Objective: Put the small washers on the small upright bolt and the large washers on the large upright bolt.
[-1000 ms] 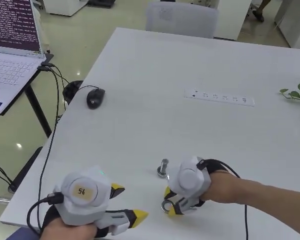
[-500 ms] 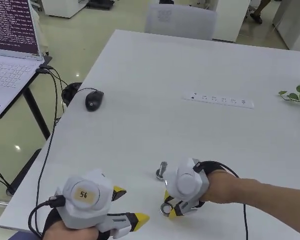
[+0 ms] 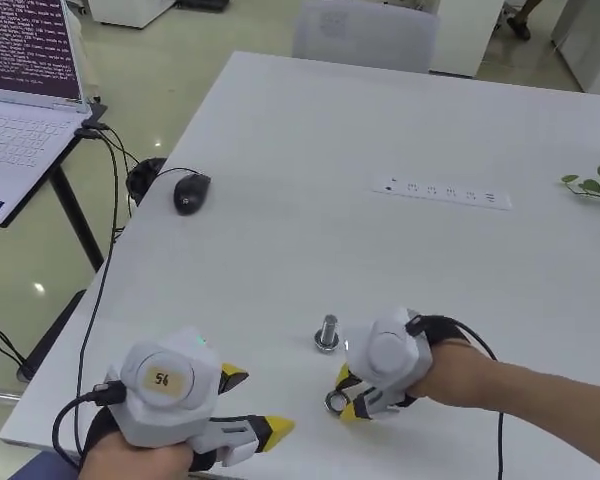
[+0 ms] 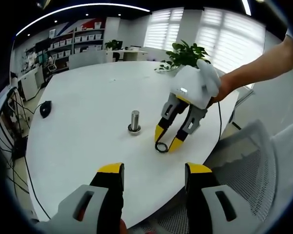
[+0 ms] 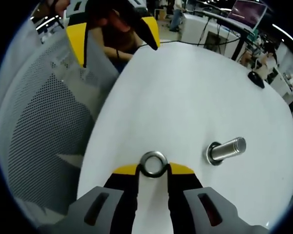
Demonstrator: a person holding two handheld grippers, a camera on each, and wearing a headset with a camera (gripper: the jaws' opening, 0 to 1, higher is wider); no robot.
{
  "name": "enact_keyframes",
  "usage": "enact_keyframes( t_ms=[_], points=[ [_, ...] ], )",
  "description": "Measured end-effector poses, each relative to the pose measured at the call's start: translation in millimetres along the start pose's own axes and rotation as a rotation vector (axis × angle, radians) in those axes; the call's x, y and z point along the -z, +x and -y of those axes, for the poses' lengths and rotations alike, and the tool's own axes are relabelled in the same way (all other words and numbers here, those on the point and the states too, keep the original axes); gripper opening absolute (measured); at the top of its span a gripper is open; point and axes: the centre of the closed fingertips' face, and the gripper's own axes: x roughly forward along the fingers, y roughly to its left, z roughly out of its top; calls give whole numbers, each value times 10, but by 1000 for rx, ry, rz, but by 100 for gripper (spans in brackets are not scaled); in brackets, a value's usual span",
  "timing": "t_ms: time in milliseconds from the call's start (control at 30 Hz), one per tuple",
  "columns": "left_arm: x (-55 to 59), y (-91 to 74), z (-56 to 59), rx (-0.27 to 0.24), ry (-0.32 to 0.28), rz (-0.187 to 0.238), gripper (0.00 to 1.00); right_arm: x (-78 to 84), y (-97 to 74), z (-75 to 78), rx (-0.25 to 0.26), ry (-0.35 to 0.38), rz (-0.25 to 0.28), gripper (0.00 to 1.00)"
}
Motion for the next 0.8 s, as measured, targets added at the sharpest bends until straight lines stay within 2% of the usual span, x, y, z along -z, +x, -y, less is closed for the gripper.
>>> enact_keyframes(
  t_ms=[133,200,300,500,633,800],
  points=[
    [-10,7,-9,-1,0,3,49,-57,-103,62,29,12,23,22],
    [-20,8,-8,0,1,4,49,-104,-182,134,63,14,35,22],
    [-28,13,-8,2,4,5,49,-215,-349,264,103,25,69,22],
    [-34,26,14,6,6,5,49,-363,-609,547,154,35,89,23],
    [-41,36,31,9,7,8,49,-405,-654,698,173,64,92,23],
    [-53,26,26,6,7,11,49,-382,-592,850,189,84,53,23]
  ],
)
